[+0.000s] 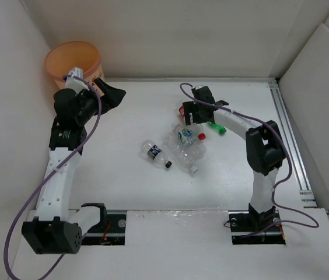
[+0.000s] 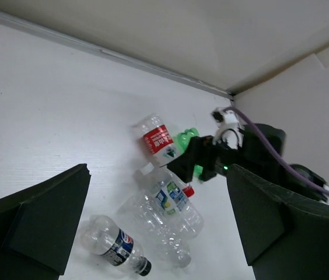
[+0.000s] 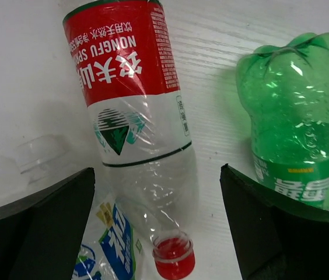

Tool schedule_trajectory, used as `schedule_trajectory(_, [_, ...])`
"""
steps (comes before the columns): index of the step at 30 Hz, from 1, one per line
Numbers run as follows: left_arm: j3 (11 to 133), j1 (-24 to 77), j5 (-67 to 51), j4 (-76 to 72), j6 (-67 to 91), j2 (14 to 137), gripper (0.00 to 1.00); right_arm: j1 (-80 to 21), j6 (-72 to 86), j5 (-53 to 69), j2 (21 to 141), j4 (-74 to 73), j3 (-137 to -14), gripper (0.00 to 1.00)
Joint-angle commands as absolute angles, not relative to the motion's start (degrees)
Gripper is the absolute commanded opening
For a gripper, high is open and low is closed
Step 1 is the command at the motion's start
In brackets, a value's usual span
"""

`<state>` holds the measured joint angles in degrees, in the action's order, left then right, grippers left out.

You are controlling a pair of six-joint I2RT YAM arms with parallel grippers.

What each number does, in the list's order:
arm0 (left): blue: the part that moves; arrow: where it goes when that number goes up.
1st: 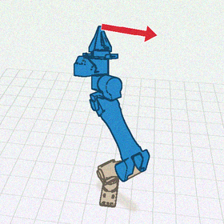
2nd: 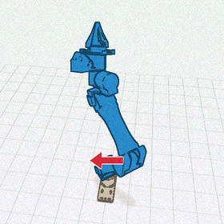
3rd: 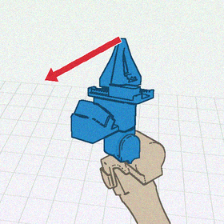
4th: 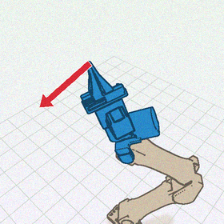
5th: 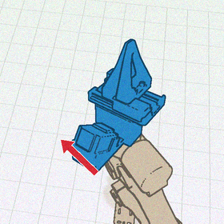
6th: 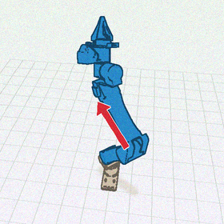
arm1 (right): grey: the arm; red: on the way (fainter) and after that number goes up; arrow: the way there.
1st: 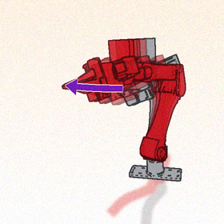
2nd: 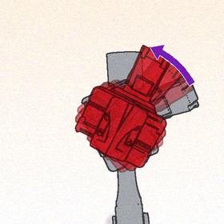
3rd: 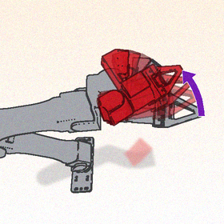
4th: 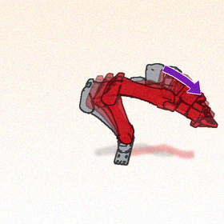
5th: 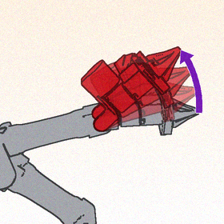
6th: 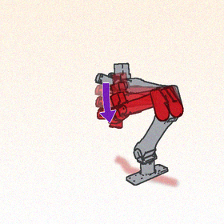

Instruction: Put the plastic bottles in the bin

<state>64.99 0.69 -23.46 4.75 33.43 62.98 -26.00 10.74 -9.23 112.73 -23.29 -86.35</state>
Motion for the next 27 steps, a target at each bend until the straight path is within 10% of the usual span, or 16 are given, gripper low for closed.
schedule_trajectory(1, [65.48, 0.62, -28.73, 5.7, 30.07, 56.78, 1.0, -26.02, 9.67, -7.29, 114.6, -21.62, -90.44, 0.91])
schedule_trajectory(14, [57.92, 0.62, -27.25, 8.71, 26.54, 55.98, 1.0, -24.43, 10.2, -4.49, 123.04, -23.2, -94.31, 0.73])
schedule_trajectory(18, [57.3, 0.62, -27.25, 8.09, 27.94, 60.01, 1.0, -24.43, 10.2, -3.96, 123.66, -23.73, -94.92, 0.52])
schedule_trajectory(21, [56.17, 0.62, -29.0, 4.15, 30.4, 61.25, 1.0, -24.43, 10.2, -3.96, 121.21, -23.73, -95.54, 0.16])
schedule_trajectory(27, [62.13, 11.58, -23.04, 2.12, 32.25, 67.66, 1.0, -24.43, 10.72, -3.79, 113.22, -25.75, -98.7, 0.08])
